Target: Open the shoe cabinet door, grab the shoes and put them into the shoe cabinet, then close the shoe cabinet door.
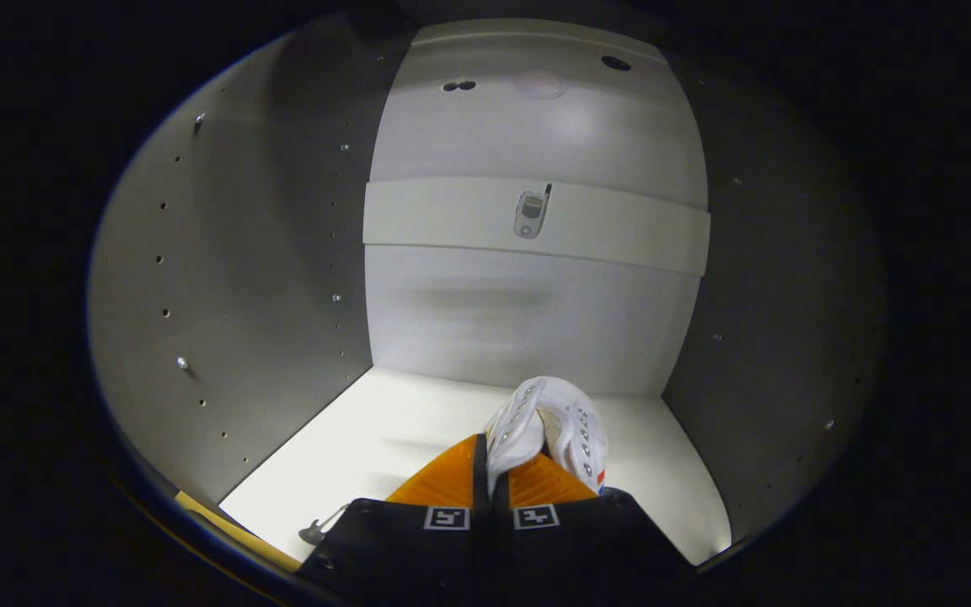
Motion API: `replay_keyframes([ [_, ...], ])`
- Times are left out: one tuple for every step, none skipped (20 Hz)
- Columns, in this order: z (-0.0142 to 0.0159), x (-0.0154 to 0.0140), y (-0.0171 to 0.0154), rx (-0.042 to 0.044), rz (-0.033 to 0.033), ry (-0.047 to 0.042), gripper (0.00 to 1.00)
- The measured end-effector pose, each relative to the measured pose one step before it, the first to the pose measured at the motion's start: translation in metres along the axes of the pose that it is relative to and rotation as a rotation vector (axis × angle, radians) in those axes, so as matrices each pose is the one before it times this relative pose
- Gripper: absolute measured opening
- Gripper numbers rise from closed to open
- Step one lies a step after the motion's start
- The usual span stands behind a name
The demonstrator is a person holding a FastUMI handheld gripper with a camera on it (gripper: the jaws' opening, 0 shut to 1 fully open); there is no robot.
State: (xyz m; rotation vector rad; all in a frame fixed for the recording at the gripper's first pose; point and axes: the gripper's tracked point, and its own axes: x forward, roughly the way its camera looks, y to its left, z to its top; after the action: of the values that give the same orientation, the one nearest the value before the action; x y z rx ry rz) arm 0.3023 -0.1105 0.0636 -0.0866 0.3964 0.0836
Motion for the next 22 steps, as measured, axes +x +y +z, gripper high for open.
replay_keyframes([
  [0.00064, 0.00258, -0.00079, -0.01230, -0.01545, -0.00357, 0.04],
  [-0.00175, 0.00070, 0.00077, -0.00352, -0.00681, 0.01124, 0.04],
  [-0.00039, 0.00016, -0.00045, 0.00440, -0.00524, 0.00527, 0.04],
  [-0.00288, -0.00115, -0.00129, 0.00485, -0.00145, 0.01097, 0.04],
  [-0.00110, -0.00077, -0.00072, 0.00443, -0.00023, 0.01038, 0.08],
  [-0.00076, -0.00094, -0.00196, -0.00293, -0.00696, 0.00465, 0.13],
  [-0.00155, -0.00328, 0.00120, -0.00436, 0.00626, 0.00814, 0.18],
  [-0.00378, -0.00082, -0.00170, -0.00893, -0.00764, 0.01046, 0.18],
  [-0.00248, -0.00340, 0.00179, -0.01235, 0.00391, 0.00590, 0.29],
  [-0.00163, -0.00133, 0.00198, -0.01210, 0.00035, 0.00685, 0.36],
  [-0.00160, -0.00208, 0.00330, -0.00456, 0.00520, 0.00518, 0.48],
  [-0.00083, -0.00164, 0.00371, 0.00192, 0.01014, 0.00456, 0.54],
  [-0.00004, -0.00274, 0.00199, 0.00830, 0.00691, 0.00258, 0.62],
  [0.00014, -0.00308, 0.00049, 0.00711, -0.00090, 0.00256, 0.67],
  [0.00313, -0.00395, 0.00053, 0.00656, 0.00337, -0.00919, 0.75],
  [0.00510, -0.00576, 0.00208, 0.00471, 0.00677, -0.01838, 0.77],
  [0.00514, -0.00535, 0.00235, 0.00276, 0.00618, -0.01718, 0.77],
  [0.00227, -0.00360, -0.00374, -0.00235, -0.01846, -0.00765, 0.77],
  [0.00051, -0.00539, -0.00246, 0.00388, -0.00586, 0.00181, 0.81],
  [-0.00035, -0.00448, 0.00020, 0.00928, -0.00205, 0.00136, 0.86],
  [0.00068, -0.00467, -0.00272, 0.01215, -0.00344, 0.00001, 0.89],
  [0.00193, -0.00591, -0.00157, 0.01281, -0.00123, -0.00691, 0.90],
])
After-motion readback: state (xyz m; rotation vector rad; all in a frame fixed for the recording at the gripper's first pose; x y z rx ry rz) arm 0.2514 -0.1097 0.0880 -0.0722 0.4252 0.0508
